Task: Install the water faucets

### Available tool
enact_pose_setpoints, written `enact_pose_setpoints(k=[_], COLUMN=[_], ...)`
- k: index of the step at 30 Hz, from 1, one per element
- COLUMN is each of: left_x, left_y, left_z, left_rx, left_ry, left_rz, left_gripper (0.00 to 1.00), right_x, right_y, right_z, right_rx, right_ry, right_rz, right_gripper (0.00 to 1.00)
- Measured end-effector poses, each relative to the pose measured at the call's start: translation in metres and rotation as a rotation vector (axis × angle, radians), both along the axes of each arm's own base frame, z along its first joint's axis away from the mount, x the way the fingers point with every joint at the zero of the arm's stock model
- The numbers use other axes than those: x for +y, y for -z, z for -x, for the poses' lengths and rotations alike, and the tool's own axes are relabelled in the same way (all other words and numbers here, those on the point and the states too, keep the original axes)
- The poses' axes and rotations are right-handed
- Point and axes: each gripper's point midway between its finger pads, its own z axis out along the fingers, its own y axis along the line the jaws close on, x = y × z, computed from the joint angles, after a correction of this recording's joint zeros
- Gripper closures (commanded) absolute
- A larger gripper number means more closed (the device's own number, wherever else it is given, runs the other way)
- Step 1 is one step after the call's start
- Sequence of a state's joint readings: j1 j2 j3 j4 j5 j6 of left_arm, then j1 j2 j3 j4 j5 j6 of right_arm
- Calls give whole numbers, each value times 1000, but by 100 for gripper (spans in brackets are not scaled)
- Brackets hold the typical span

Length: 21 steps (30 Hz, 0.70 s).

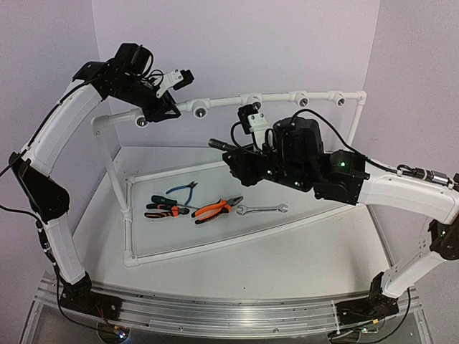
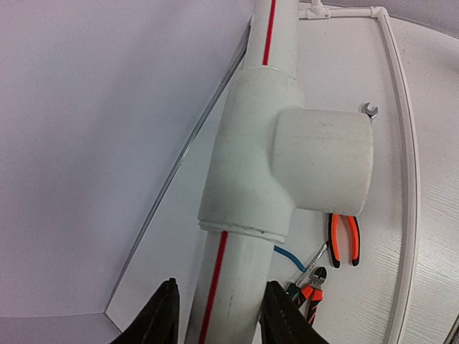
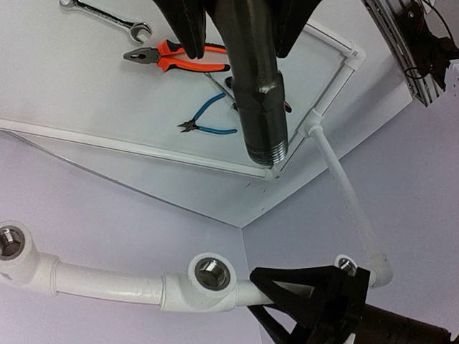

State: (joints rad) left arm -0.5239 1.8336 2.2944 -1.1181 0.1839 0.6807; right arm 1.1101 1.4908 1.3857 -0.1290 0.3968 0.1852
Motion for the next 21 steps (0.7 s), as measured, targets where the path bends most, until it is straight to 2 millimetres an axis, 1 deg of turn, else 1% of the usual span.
enact_pose_setpoints(k=[4, 6, 7, 11, 14, 18, 21], left_x=[-2, -3, -3, -4, -5, -10, -15], left_y=[-1, -1, -1, -2, -2, -5, -6], left_z=[3, 6, 7, 13, 21, 38, 56], left_rx=[-26, -22, -18, 5, 49, 136, 208], left_ry=[54, 68, 72, 80, 82, 69, 59], left_rz=[-21, -24, -24, -7, 19, 89, 143], left_gripper=[87, 97, 99, 100, 100, 100, 100], right_x=[1, 2, 3, 6, 7, 8, 8], right_y=[-19, -25, -26, -29, -31, -37, -42], right_z=[0, -1, 0, -3, -5, -8, -9], right_rx=[-30, -40, -43, -50, -53, -73, -91], right_ry=[30, 35, 36, 45, 57, 107, 156], right_rz=[-27, -34, -36, -36, -37, -30, -31], right_gripper=[100, 100, 100, 100, 100, 100, 100])
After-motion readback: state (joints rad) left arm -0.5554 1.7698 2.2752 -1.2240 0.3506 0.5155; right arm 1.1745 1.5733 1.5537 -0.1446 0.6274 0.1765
